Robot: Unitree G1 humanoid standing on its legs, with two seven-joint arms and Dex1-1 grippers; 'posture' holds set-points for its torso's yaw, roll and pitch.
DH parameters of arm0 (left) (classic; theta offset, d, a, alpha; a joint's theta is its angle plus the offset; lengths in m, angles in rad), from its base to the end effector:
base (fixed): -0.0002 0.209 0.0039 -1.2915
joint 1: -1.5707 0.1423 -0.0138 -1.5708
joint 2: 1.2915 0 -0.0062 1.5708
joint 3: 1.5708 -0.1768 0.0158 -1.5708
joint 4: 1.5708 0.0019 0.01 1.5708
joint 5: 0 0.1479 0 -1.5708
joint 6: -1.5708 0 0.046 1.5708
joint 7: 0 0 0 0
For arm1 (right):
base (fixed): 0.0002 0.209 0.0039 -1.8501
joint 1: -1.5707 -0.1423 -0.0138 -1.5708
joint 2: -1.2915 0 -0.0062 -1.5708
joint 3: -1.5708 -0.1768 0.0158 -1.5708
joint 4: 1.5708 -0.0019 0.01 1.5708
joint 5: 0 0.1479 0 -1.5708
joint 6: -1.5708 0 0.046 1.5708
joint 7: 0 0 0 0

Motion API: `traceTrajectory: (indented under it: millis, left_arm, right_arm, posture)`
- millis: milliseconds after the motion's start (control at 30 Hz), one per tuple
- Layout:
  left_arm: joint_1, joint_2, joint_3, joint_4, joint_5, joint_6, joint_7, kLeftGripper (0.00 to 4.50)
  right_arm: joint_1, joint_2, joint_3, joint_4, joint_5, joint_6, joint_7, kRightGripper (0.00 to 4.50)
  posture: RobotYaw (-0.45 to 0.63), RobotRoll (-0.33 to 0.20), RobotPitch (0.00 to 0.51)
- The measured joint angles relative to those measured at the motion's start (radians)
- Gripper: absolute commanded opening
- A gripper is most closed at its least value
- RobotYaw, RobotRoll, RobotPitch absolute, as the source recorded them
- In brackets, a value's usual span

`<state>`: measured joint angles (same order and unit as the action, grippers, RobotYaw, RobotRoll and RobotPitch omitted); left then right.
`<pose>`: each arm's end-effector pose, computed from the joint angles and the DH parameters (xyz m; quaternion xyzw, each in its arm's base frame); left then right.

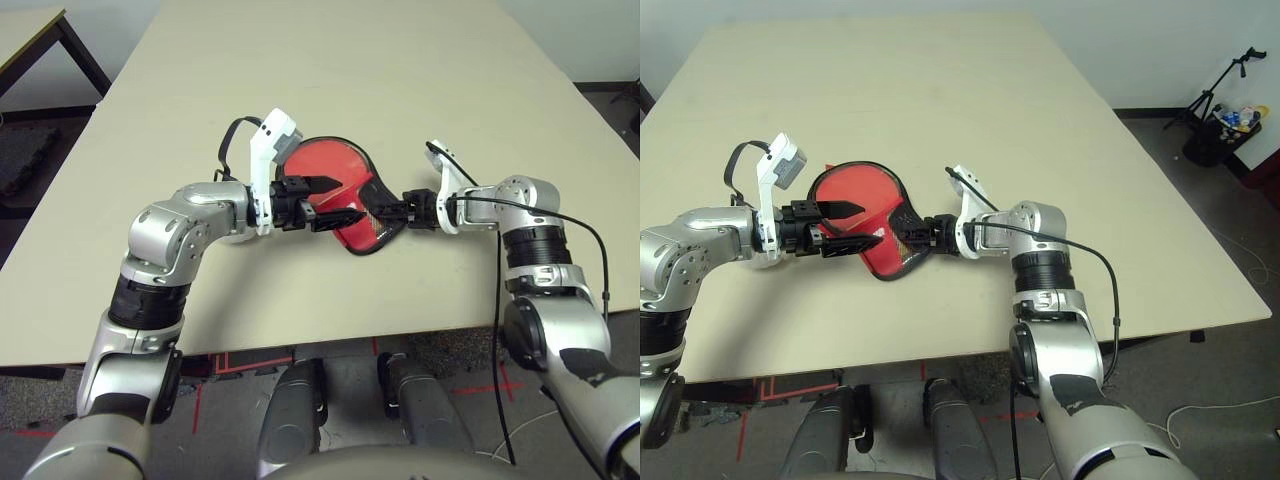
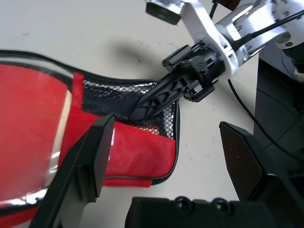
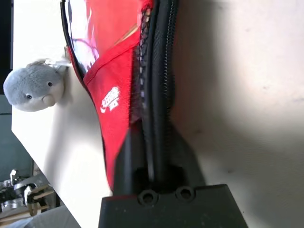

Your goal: Store the ping-pong paddle in its case and zip it.

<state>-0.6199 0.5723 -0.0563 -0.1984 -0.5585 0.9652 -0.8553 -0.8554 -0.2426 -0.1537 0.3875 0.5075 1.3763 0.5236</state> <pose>0.2754 0.1798 0.2112 0.0363 0.1384 -0.5237 0.8398 0.3214 -0.1582 0.1654 0.2128 0.3867 0.3636 0.8204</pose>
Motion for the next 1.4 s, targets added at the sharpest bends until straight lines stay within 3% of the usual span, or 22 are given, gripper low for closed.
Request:
traceTrajectory:
  millis: [200, 333, 500, 833, 967, 1067, 1233, 1400]
  left_arm:
    - [0.010, 0.000, -0.001, 0.001, 0.001, -0.001, 0.005, 4.50]
    - [0.011, -0.001, -0.004, 0.003, 0.002, -0.013, 0.005, 4.50]
    - [0.007, -0.002, -0.008, 0.014, 0.004, -0.024, 0.003, 4.50]
    - [-0.020, -0.004, -0.040, 0.055, 0.007, -0.050, -0.023, 4.50]
    - [-0.031, -0.002, -0.042, 0.068, 0.008, -0.059, -0.029, 4.50]
    - [-0.031, -0.001, -0.042, 0.077, 0.009, -0.061, -0.031, 4.50]
    - [-0.032, -0.001, -0.043, 0.078, 0.009, -0.062, -0.034, 4.50]
    - [-0.032, 0.000, -0.045, 0.087, 0.010, -0.068, -0.044, 4.50]
  right_arm:
    - [0.090, 0.000, -0.066, -0.225, 0.032, 0.165, -0.070, 0.04]
    - [0.215, -0.052, -0.071, -0.393, 0.162, 0.204, -0.122, 0.04]
    - [0.380, -0.136, -0.087, -0.558, 0.445, 0.207, -0.268, 0.04]
    - [0.503, -0.160, -0.146, -0.627, 0.912, 0.195, -0.687, 0.04]
    - [0.603, -0.301, -0.044, -0.659, 1.237, 0.010, -0.926, 0.04]
    - [0.631, -0.386, 0.044, -0.696, 1.397, -0.130, -1.038, 0.04]
    - [0.701, -0.438, 0.137, -0.784, 1.448, -0.296, -1.066, 0.04]
    - [0.697, -0.483, 0.193, -0.792, 1.450, -0.353, -1.063, 0.04]
  posture:
    - [0.06, 0.000, 0.185]
    - [0.04, 0.000, 0.187]
    - [0.01, 0.000, 0.188]
    - [-0.02, 0.000, 0.186]
    - [-0.03, 0.000, 0.186]
    - [-0.03, 0.000, 0.188]
    - [-0.03, 0.000, 0.191]
    - [-0.03, 0.000, 0.189]
